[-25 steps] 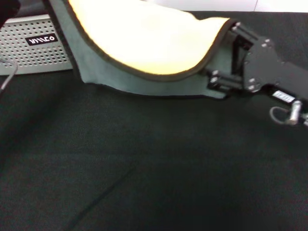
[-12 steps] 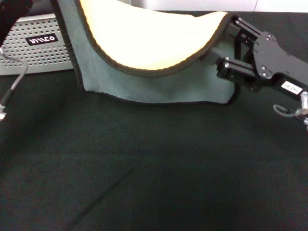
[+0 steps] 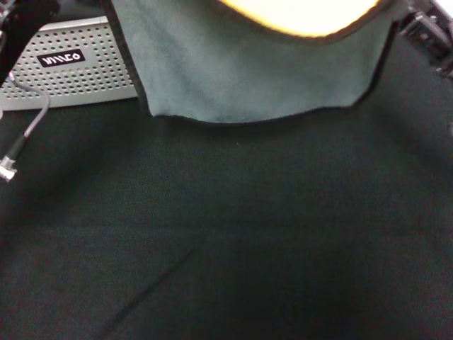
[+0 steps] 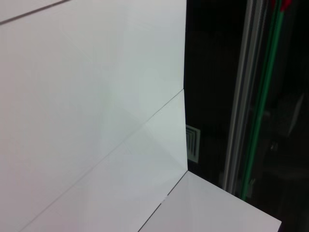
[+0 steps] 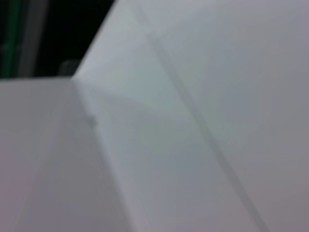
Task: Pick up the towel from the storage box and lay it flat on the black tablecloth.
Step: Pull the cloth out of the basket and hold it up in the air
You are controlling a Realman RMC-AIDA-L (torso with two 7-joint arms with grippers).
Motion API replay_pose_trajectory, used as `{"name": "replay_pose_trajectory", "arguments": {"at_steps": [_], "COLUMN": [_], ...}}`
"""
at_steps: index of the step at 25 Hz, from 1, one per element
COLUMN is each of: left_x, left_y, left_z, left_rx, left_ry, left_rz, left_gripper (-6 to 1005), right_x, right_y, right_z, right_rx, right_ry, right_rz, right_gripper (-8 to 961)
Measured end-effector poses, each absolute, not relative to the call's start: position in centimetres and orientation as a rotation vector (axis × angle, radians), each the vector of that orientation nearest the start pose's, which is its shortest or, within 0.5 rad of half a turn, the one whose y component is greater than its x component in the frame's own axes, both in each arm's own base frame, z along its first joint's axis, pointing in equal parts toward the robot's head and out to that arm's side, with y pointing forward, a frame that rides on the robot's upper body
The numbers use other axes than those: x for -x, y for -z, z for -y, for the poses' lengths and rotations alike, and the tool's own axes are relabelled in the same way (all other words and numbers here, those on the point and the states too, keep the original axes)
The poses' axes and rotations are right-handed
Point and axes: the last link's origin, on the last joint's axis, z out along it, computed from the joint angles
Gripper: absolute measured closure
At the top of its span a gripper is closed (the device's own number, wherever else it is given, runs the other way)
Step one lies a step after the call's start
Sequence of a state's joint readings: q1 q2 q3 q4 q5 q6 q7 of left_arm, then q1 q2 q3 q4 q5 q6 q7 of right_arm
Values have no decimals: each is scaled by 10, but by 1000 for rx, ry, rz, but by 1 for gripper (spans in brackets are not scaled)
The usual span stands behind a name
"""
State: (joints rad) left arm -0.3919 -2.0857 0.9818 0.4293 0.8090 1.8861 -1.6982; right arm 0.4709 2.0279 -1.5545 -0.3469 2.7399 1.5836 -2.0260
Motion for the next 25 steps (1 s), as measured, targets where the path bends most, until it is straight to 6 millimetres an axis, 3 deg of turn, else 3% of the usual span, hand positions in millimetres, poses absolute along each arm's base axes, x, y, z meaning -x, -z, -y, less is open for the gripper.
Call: {"name": "replay_pose_trajectory", "arguments": {"at_steps": [3,12,18,25], "left_x": [225,217,215,209], "left_y": [-63,-62,-67,-69], "left_z": [-291,-291,-294,-300], "left_rx": [1972,2015,1984,1978], "left_ry": [2184,2219,2244,2268], "left_rz": [913,882,852,828], "left_gripper": [986,985,985,985], "right_x": [-225,-217,-197,-162], "right_y": [-21,-22,-3,29], "right_z": [-333,-349,-348,-348], "right_rx": [1981,1962,2174,2503], "right_ry": [-1714,-1734,-1642,-1385], "right_rz": [-716,-789,-673,-441], "right_gripper": [85,85,85,85]}}
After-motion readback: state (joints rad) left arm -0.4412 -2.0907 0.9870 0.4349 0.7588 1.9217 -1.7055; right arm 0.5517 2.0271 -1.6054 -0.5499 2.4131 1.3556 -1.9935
